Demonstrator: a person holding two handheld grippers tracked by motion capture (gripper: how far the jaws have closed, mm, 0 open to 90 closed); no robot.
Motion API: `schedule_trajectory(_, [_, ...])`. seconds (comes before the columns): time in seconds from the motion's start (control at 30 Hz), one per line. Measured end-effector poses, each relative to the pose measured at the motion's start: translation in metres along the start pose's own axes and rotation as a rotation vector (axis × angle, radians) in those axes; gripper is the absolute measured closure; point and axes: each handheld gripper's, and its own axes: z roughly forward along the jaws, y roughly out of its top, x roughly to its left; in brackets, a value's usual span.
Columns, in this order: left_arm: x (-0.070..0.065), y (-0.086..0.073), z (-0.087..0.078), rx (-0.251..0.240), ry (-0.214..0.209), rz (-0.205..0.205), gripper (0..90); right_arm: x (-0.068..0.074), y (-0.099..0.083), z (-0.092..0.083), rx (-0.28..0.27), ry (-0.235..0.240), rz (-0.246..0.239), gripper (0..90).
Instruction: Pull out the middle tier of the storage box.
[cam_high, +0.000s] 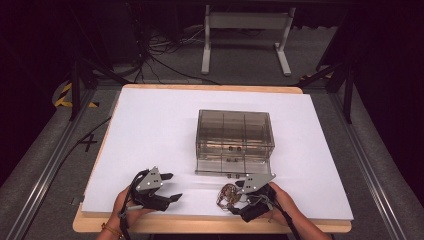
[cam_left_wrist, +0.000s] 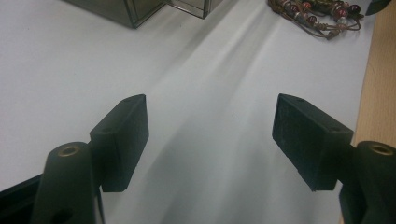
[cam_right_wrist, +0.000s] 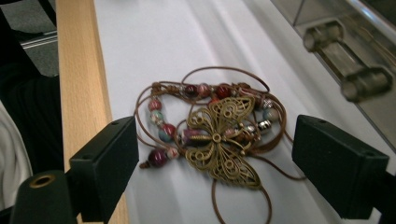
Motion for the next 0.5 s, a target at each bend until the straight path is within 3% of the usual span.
schedule_trajectory(0.17, [-0.001, 0.0, -0.001, -0.007, 0.01, -0.002, 27.5, 0.004, 0.009, 0.013, 0.053, 0.014, -0.048, 13.6])
schedule_trajectory(0.27, [-0.001, -0.001, -0.001, -0.013, 0.007, -0.008, 27.4, 0.004, 0.01, 0.013, 0.053, 0.017, -0.047, 15.3])
schedule_trajectory(0.33, [0.0, -0.001, -0.003, -0.033, 0.007, -0.005, 27.3, 0.001, 0.009, 0.011, 0.034, -0.004, -0.009, 24.0])
schedule_trajectory(0.47, [0.001, -0.001, -0.003, -0.049, 0.011, -0.005, 26.6, 0.003, 0.009, 0.011, 0.03, -0.019, -0.019, 26.3])
schedule_trajectory(0.5, [0.001, 0.0, -0.003, -0.052, 0.011, -0.005, 26.5, 0.005, 0.008, 0.01, 0.025, -0.011, -0.036, 31.6])
